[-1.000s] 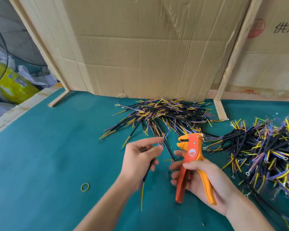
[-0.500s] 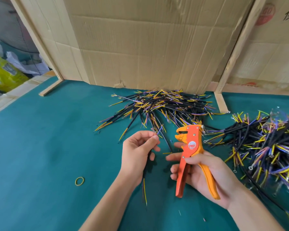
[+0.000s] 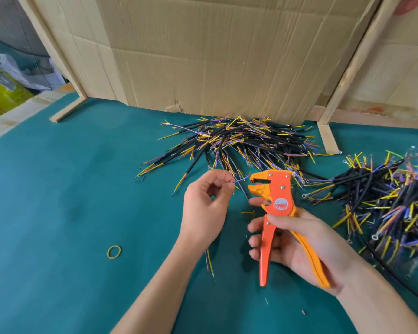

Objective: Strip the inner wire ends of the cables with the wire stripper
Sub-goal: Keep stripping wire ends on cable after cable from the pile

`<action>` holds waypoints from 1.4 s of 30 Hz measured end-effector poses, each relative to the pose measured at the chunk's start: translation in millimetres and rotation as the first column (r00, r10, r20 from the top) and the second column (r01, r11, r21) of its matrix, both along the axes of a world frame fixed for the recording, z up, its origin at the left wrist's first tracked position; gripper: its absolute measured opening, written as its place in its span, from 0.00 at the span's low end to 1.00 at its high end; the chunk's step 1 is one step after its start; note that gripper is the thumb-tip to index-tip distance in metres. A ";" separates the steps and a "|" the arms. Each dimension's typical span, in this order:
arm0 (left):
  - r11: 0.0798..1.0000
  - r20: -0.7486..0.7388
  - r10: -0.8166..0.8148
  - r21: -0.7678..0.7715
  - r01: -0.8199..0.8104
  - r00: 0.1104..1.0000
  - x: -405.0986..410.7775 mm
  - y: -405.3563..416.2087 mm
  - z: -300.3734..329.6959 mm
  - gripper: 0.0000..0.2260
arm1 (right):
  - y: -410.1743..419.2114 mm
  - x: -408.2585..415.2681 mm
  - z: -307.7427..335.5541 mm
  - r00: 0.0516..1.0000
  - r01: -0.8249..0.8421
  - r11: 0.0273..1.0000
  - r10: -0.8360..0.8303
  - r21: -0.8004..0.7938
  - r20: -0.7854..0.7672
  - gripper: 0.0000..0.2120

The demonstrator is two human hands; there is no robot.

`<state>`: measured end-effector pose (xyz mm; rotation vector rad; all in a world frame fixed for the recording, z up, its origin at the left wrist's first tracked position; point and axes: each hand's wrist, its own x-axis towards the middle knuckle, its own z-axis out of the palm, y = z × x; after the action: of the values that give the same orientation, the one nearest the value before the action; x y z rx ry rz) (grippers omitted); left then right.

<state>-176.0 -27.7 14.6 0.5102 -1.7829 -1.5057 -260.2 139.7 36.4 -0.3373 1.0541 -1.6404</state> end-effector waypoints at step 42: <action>0.911 0.127 0.156 -0.402 -0.093 0.980 5.5 11.0 9.3 0.06 | 1.1 -1.0 -2.5 0.992 -0.057 0.998 0.056 -0.008 -0.109 0.12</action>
<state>-170.6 -16.7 23.8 0.5350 -2.0684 -1.0014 -261.2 140.8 33.9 -0.4645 1.1074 -1.5918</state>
